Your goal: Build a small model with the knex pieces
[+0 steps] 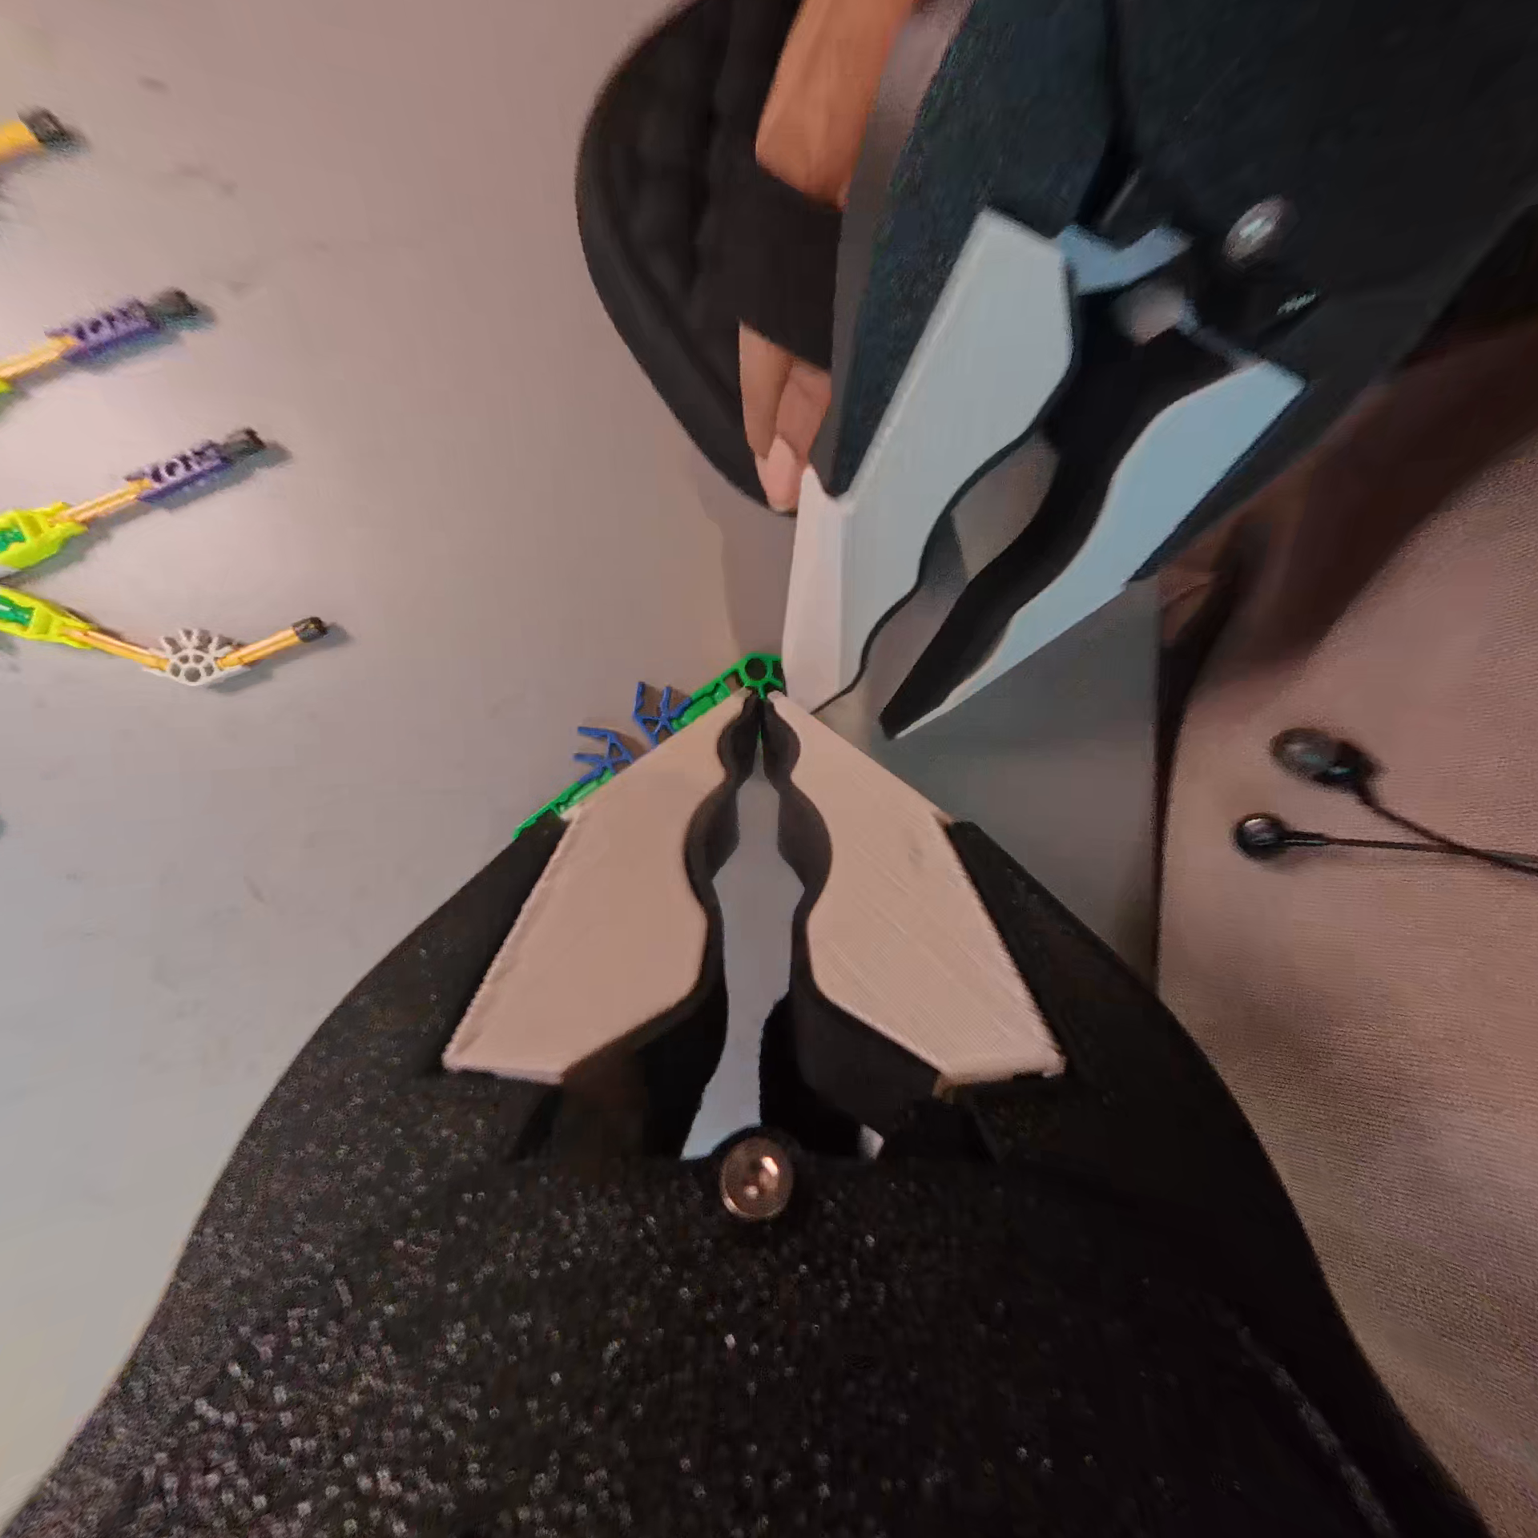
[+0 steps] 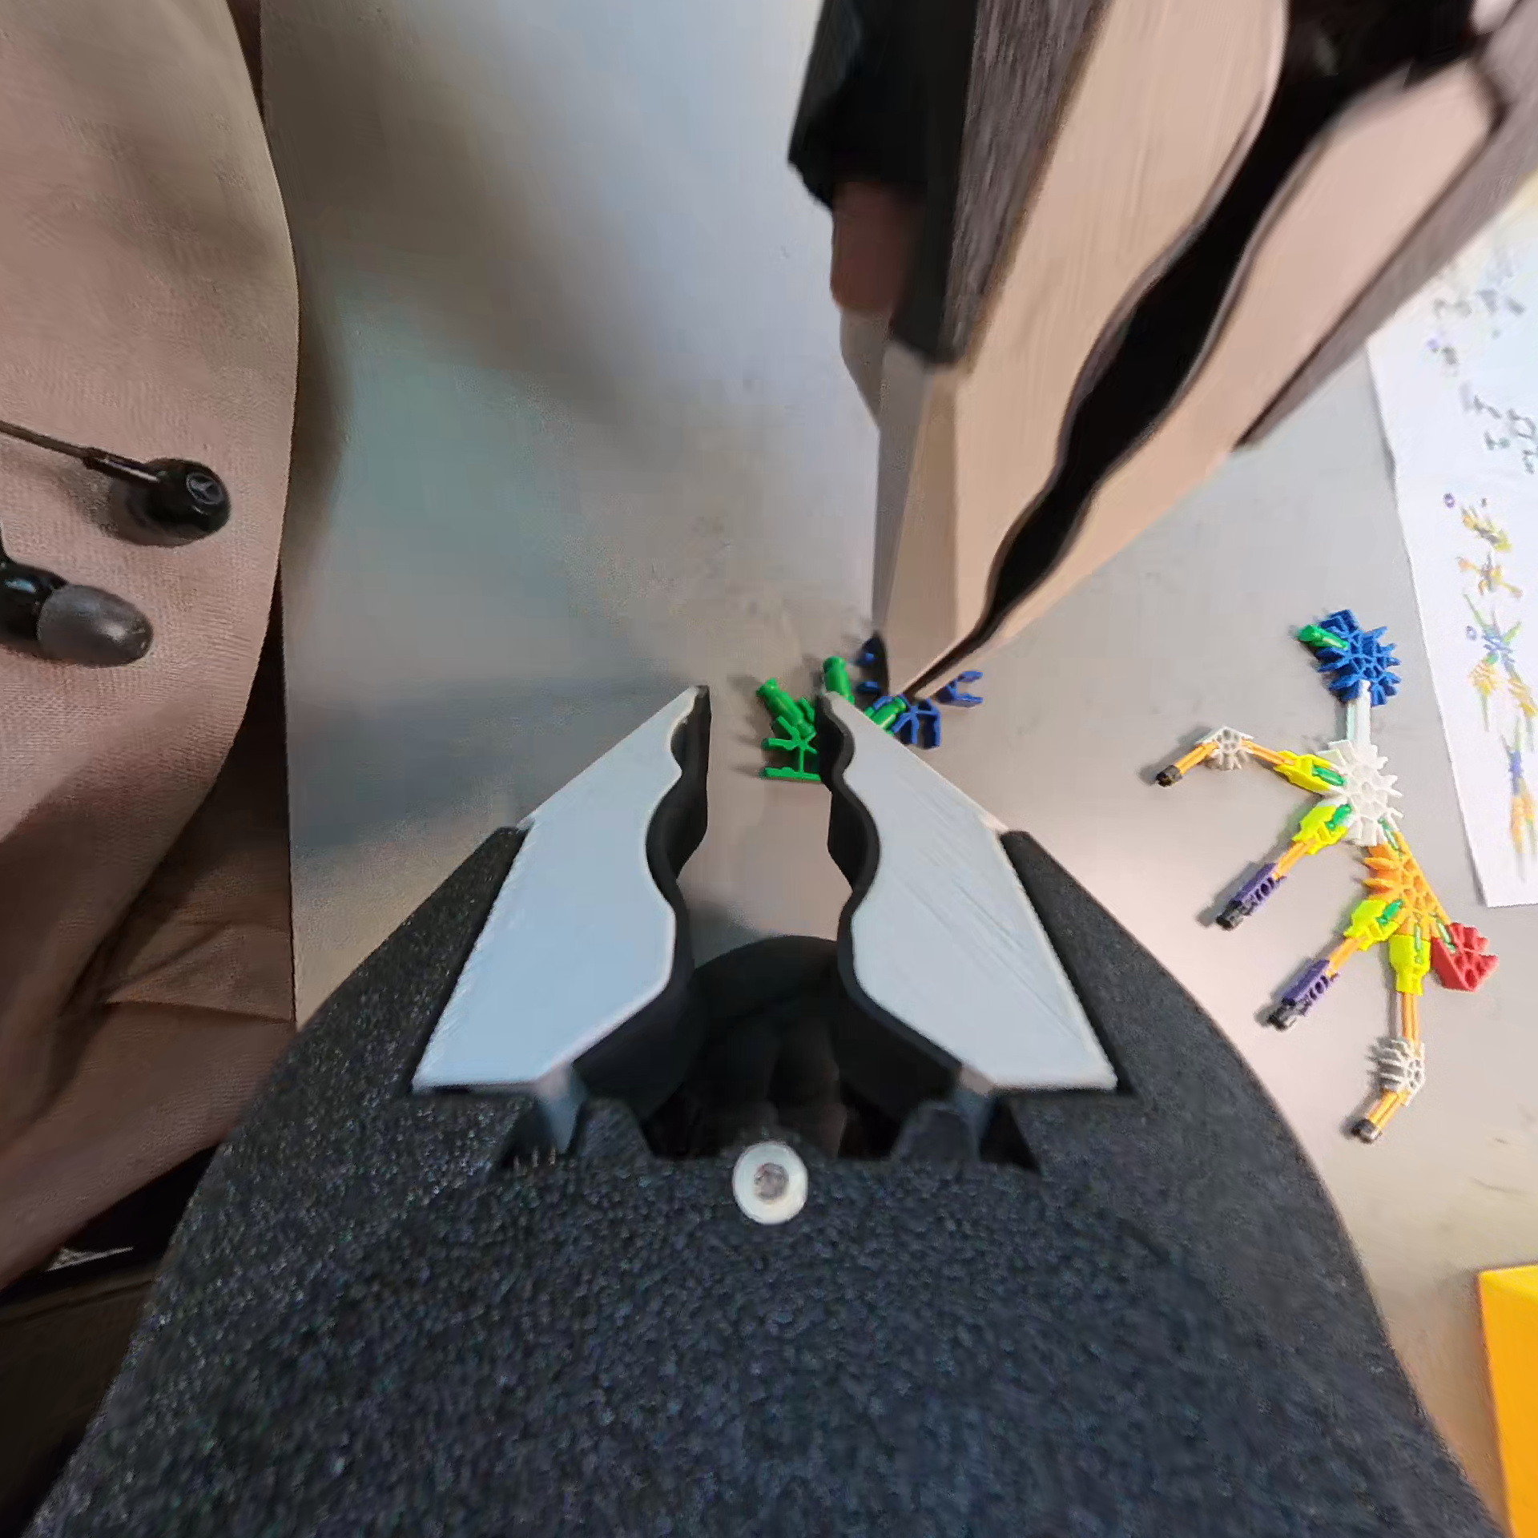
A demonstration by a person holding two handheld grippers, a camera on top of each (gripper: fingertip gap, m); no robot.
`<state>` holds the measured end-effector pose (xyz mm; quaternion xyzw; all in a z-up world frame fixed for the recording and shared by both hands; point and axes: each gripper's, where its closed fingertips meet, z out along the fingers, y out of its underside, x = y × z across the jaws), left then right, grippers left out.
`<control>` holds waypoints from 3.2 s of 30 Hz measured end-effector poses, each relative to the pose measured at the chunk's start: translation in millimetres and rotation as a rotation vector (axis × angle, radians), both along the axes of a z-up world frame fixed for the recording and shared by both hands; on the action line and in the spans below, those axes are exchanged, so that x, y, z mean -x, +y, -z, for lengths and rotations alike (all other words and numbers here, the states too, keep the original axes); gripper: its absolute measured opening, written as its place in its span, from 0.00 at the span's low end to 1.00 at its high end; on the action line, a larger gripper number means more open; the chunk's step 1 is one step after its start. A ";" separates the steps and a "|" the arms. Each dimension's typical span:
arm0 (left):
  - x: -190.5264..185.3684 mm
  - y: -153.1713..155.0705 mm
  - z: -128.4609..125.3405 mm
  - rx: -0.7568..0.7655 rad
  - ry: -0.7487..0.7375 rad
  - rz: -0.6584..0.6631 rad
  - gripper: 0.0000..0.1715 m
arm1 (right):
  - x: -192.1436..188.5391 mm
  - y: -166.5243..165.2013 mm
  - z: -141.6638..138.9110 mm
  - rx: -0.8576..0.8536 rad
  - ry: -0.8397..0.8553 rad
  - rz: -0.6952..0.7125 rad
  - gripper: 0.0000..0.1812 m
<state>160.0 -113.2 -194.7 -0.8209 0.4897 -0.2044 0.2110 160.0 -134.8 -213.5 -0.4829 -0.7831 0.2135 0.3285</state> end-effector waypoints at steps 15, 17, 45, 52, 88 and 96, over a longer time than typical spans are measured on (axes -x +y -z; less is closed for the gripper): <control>61.0 29.3 28.7 -0.158 -0.128 -0.083 0.15 | 14.1 20.4 4.2 0.151 -0.272 0.104 0.00; 63.0 30.9 29.1 -0.177 -0.130 -0.083 0.11 | 14.3 19.6 5.6 0.141 -0.303 0.099 0.00; 63.2 22.8 33.5 -0.215 -0.165 0.043 0.20 | 26.6 12.4 3.3 0.141 -0.394 -0.004 0.00; 63.7 22.7 33.7 -0.215 -0.179 0.034 0.20 | 26.0 10.9 8.4 0.139 -0.407 -0.023 0.00; 68.7 19.9 34.3 -0.244 -0.186 0.017 0.19 | 28.8 4.6 -4.1 0.179 -0.285 0.111 0.09; 69.4 19.7 34.2 -0.263 -0.176 0.008 0.19 | 35.4 8.3 12.5 0.124 -0.435 0.075 0.02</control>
